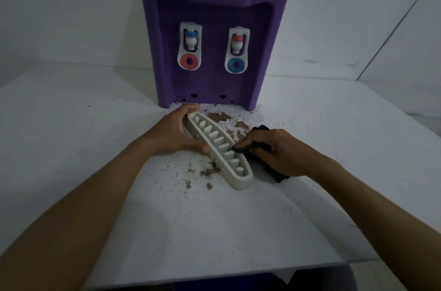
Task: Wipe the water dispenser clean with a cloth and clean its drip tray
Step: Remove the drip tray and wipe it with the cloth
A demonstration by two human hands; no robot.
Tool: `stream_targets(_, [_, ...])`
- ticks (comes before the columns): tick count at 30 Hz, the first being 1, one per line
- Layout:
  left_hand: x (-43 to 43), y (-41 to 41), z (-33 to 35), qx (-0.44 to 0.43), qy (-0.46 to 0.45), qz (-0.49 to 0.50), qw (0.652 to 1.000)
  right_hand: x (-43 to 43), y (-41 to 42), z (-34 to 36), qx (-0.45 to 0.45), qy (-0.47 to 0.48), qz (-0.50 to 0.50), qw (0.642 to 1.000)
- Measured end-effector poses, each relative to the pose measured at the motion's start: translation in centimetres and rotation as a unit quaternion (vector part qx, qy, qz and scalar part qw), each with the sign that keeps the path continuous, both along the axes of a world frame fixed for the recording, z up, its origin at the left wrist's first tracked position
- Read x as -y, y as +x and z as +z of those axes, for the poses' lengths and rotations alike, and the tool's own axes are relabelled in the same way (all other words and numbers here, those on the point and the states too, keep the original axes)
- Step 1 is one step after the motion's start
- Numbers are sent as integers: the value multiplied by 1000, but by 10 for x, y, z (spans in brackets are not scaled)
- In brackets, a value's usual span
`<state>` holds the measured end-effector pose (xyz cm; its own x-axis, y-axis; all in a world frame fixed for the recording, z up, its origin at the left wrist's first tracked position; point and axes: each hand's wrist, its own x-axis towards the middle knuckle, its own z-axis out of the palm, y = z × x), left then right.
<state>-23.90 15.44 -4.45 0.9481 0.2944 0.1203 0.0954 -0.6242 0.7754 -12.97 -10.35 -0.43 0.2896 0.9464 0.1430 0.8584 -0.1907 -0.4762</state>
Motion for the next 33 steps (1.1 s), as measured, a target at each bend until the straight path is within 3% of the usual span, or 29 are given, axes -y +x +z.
stream_targets(15, [3, -4, 1, 11, -7, 6, 1000, 42, -22, 13, 5, -95, 5, 995])
stream_targets(20, [-3, -11, 4, 31, -14, 19, 999, 18, -19, 8, 54, 31, -89, 994])
stream_targets(27, [-6, -22, 6, 25, 25, 46, 998, 14, -21, 10, 59, -49, -60, 995])
stream_targets(33, [-2, -26, 6, 20, 62, 102, 993, 16, -29, -2, 85, -2, -144, 986])
